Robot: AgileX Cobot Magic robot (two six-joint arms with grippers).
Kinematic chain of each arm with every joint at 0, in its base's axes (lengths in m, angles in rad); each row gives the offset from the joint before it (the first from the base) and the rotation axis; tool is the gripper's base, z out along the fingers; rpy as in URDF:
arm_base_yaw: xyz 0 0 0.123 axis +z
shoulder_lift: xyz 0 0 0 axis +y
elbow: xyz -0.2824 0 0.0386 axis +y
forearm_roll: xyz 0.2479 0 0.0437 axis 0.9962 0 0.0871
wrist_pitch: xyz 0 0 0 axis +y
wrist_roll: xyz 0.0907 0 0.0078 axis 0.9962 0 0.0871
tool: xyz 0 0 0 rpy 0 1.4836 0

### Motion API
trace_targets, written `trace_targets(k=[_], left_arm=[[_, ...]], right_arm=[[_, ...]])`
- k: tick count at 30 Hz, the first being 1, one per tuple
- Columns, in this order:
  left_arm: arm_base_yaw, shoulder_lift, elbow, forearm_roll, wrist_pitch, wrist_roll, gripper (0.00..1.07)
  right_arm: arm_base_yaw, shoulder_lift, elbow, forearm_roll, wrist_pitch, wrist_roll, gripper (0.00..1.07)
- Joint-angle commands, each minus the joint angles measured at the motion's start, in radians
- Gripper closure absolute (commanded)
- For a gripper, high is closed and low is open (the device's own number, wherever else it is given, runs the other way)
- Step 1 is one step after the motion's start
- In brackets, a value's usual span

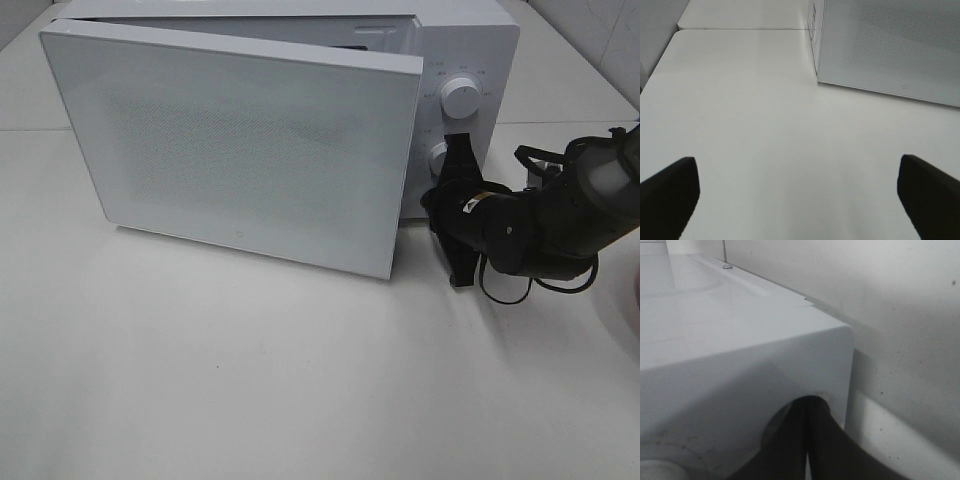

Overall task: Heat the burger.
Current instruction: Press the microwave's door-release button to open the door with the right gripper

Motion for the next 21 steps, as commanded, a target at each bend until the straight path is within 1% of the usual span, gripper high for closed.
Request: trace_targets(k=[1,10,21], left_arm=[[-0.005,-0.017,0.001,0.000,-0.007,-0.005,0.02],[-0.005,-0.017,0.001,0.000,-0.007,-0.005,0.02],[-0.005,-0.017,0.001,0.000,-0.007,-0.005,0.02]], right_arm=[[-0.032,-0.014,-0.091,-0.002,-0.226,-0.019,1.07],[-0.028,-0.014,-0.089,-0.002,-0.218,0.001,1.07],[-0.015,-0.060,0.017,0.000,-0.167,0.027,1.07]])
